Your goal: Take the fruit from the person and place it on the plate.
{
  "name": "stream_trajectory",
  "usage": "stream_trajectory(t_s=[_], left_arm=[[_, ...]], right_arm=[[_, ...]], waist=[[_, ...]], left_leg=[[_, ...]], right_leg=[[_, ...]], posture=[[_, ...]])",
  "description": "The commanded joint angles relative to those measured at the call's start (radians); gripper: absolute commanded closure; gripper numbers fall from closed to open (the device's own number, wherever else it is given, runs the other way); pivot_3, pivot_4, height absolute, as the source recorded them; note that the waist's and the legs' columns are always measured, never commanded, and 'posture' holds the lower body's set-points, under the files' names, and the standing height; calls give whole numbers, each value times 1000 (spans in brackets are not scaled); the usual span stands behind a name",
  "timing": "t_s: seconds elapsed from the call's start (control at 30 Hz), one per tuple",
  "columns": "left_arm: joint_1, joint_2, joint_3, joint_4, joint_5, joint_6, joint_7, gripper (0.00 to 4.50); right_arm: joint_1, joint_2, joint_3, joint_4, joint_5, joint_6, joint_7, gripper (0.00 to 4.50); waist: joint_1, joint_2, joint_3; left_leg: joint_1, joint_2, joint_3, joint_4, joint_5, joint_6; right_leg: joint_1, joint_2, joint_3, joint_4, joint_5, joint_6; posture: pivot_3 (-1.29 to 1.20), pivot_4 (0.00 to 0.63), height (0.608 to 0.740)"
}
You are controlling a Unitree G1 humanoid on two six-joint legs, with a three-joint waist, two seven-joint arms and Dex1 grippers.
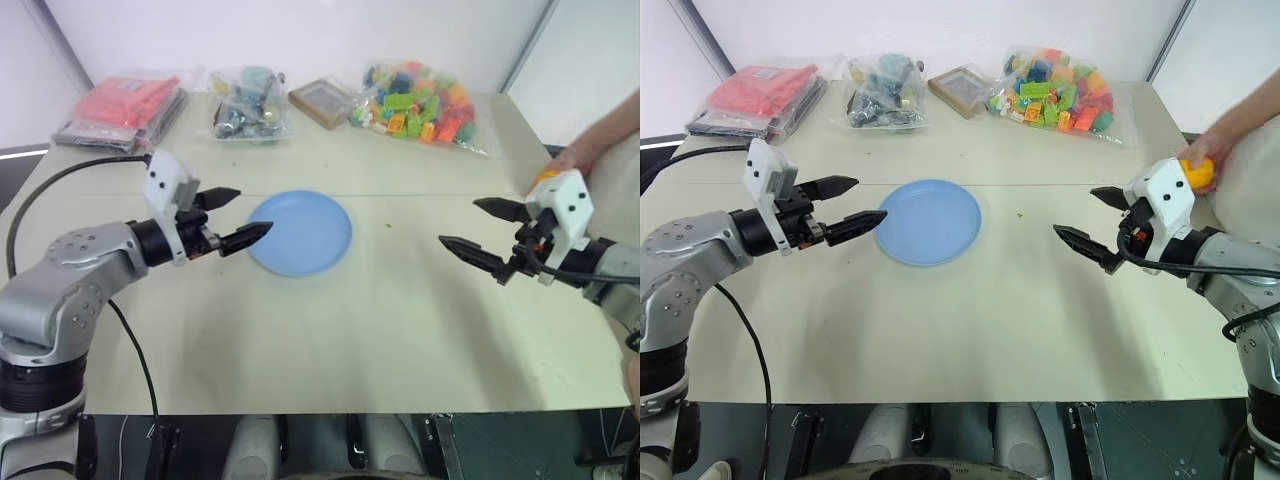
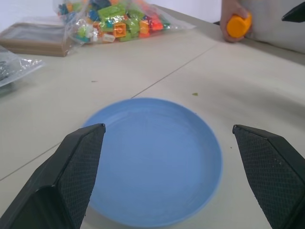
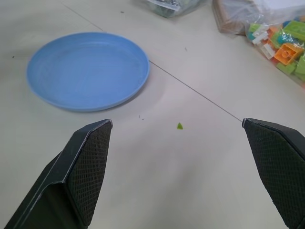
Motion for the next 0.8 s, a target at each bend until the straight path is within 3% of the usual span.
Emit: stream_trajectory(t_s=[0.03,0.8], left_arm=[[-2,14,34,-25,-20,-6,2,0],[1,32,25,-7,-22,-27,-14,0]], right_arm=[[0,-19,-33,-15,2,-11,5,39],[-3,-26,-32,-32,11,0,0,39]], waist=[[0,0,0],[0,0,0]], left_leg=[[0,0,0,0,0,0],[0,0,0,0,0,0]], right_leg=[[0,0,0,0,0,0],[0,0,0,0,0,0]], posture=[[0,150,731],[0,150,731]])
